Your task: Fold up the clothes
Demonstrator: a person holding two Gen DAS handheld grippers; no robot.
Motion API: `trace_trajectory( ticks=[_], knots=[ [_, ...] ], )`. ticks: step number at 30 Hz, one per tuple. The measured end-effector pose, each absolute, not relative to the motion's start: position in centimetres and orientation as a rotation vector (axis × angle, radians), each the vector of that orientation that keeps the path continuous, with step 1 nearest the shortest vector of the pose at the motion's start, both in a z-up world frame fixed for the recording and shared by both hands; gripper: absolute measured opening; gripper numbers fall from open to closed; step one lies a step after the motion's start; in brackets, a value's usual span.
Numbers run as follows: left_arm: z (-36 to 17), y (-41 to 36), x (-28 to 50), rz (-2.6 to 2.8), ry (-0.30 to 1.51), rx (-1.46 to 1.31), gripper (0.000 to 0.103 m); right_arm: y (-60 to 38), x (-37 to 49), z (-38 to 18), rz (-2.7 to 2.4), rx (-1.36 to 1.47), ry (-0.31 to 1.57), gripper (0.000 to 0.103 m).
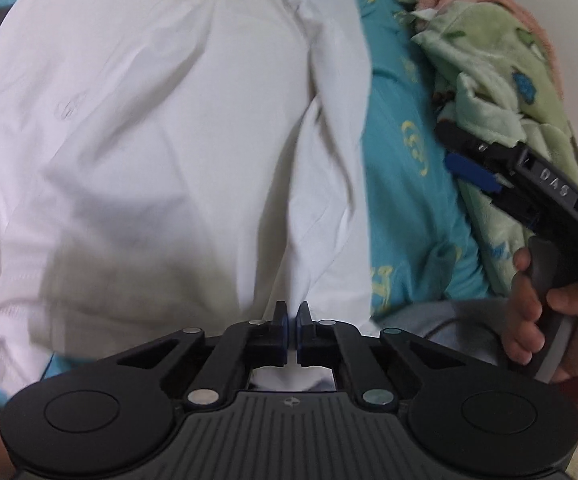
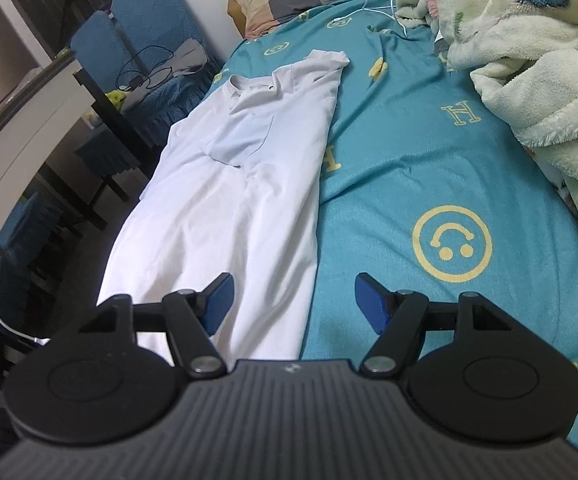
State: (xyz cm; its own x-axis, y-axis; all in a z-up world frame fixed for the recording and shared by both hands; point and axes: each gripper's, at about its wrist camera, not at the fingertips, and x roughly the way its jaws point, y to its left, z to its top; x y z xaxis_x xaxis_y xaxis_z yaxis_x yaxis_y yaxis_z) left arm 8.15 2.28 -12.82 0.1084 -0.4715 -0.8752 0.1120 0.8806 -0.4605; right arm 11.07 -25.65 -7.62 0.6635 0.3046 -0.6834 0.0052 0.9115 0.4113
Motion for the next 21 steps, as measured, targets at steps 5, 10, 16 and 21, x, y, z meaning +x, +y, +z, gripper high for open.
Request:
trace_trajectory(
  ticks=[5, 10, 16, 21],
  knots=[
    [-12.7, 3.6, 7.5, -0.394, 1.480, -0.266, 0.005, -25.3, 10.9, -7.3, 0.183, 0.383, 0.823, 0.069],
    [-9.3, 4.3, 8.5, -0.431, 1.367, -0.292, 0.038, -25.1, 10.2, -6.8, 0.185, 0.378, 0.796, 0.070],
    [-7.5, 3.5, 14.4, -0.403, 1.197, -0.376, 0.065, -25.9, 10.7, -6.9, 0.161, 0.448, 0.782, 0.069],
    [-10.5, 1.7, 22.9, -0.307, 1.099, -0.511, 0.067, -26.9, 11.6, -7.9, 0.141, 0.522, 0.797, 0.070]
  ],
)
